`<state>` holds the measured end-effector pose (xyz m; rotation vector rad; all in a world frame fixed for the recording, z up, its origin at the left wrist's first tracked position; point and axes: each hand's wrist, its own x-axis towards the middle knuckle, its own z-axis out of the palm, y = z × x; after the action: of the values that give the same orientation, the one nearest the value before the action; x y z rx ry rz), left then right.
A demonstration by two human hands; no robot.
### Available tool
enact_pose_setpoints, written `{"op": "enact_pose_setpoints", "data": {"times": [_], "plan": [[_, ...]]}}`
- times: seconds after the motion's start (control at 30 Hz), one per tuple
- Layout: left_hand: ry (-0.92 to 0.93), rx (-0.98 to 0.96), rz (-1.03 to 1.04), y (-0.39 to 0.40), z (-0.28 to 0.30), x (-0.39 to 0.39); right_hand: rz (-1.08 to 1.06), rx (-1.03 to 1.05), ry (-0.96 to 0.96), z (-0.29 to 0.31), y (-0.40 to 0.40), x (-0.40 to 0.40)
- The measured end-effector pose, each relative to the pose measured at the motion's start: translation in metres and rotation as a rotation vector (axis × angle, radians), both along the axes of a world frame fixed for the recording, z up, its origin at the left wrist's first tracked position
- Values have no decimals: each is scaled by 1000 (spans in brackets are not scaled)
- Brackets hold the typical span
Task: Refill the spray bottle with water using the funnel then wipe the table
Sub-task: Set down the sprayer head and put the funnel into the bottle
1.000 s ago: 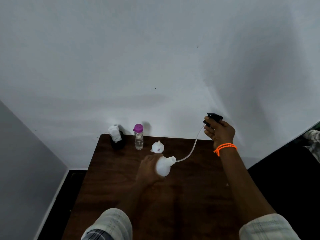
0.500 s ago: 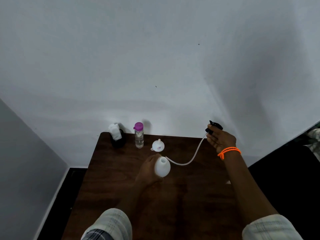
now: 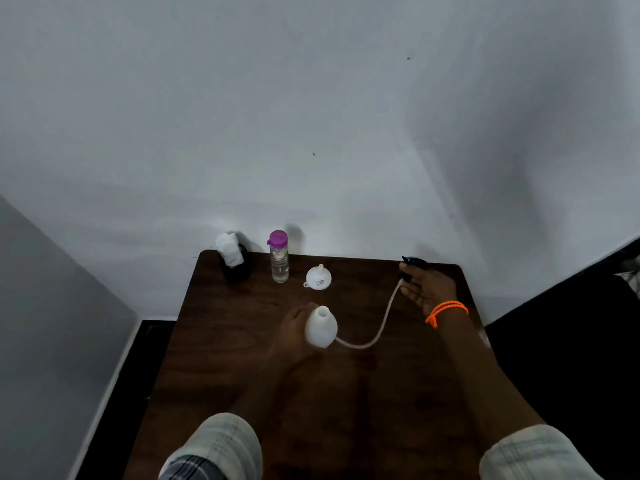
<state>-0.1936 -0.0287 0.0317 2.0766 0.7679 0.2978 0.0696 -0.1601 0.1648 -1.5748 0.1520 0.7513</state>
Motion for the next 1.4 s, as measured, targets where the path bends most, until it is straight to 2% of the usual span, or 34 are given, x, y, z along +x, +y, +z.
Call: {"op": "enact_pose_setpoints", "data": {"times": [0.2,0.43,0.7,0.77,0.83,0.9,1.0,1.13,1.27,1.4], "plan": [[13,-74,25,-4,-20,-10,139,-212,-20,-66,2,-21],[119,-99,-15,-8,-57,-3,318,-463,-84,-138,14,-54],[138,-9,-71,-11,-87,-6,455,-717,-191,-197,16,-66],[144,66,-115,-10,-96,-4,453,-750,-245,-208,17,-67],[53,149,-84,-12,-119,-3,450,-766,-283,-210,19,-70],[8,58,-25,-16,-113,-2,455,-779,-299,-210,21,-74],[194,-81,-9,-17,-79,6,460,-790,-301,-211,20,-76],[263,-184,4,-14,-76,-2,471,-757,-309,-211,19,-78],[311,-123,3,-1,-73,-15,535,-740,-318,-210,13,-79],[395,-82,39,22,-79,-24,454,-750,-340,-212,13,-72]]}}
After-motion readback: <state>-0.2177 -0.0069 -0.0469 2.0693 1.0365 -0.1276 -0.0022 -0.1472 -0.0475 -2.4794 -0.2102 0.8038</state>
